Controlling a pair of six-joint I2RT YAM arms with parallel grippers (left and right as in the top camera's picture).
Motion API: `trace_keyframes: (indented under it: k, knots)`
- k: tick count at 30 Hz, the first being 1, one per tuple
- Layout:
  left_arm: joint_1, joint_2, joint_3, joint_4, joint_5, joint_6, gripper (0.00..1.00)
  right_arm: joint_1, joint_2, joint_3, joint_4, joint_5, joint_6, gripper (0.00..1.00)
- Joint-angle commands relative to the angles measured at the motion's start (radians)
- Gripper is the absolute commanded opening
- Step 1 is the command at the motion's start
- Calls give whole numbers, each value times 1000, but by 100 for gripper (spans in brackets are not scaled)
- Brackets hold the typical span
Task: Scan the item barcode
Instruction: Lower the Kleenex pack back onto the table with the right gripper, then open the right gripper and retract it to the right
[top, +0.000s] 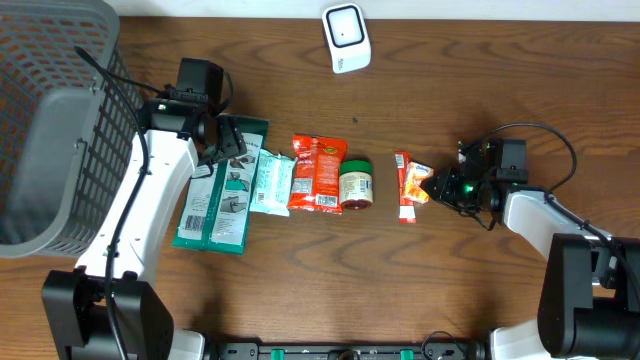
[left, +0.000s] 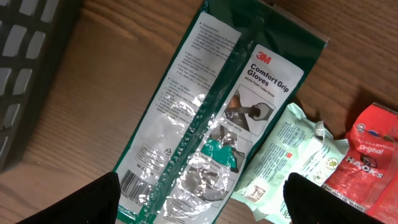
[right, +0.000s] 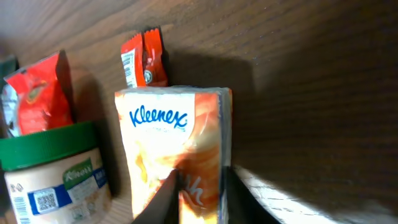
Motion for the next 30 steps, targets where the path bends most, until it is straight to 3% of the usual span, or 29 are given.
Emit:
trace_keyframes:
  k: [1, 3, 10, 15, 22, 30]
  knots:
    - [0, 2, -3, -3, -6, 6, 84, 0, -12, -11, 9, -6, -5, 10]
    - [0, 2, -3, -3, -6, 6, 84, -1, -12, -11, 14, -6, -5, 1]
    - [0, 2, -3, -3, -6, 6, 84, -2, -65, 9, -4, 19, -60, 1]
    - [0, 2, -3, -3, -6, 6, 84, 2, -181, 70, -148, 140, -100, 1]
    - [0, 2, -3, -3, -6, 6, 84, 56, -327, 113, -378, 551, -160, 1]
    - [0, 2, -3, -3, -6, 6, 84, 264, -303, 113, -435, 1052, -150, 1]
